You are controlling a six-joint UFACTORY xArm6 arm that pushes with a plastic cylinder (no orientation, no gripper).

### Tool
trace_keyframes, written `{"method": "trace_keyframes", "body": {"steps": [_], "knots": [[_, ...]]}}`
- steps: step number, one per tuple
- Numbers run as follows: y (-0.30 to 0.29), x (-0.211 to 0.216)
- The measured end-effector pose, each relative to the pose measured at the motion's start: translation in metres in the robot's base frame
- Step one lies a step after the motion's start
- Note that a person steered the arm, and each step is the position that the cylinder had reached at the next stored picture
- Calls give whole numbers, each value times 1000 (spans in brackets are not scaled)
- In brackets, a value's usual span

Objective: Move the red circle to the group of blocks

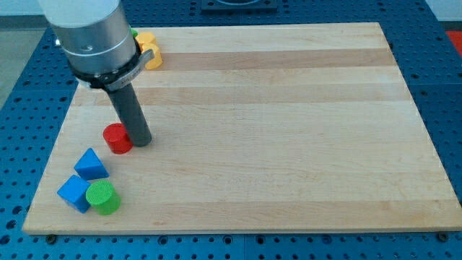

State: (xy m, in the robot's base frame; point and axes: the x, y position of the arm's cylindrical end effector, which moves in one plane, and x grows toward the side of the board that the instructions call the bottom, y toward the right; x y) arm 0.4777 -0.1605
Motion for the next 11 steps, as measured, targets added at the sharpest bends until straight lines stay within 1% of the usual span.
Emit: {"method": "trace_keyframes", "body": {"steps": [1, 3, 4, 5, 8, 11], "knots": [[1, -2], [29, 4], [19, 21], [12, 24], [-13, 24], [-20, 22]]}}
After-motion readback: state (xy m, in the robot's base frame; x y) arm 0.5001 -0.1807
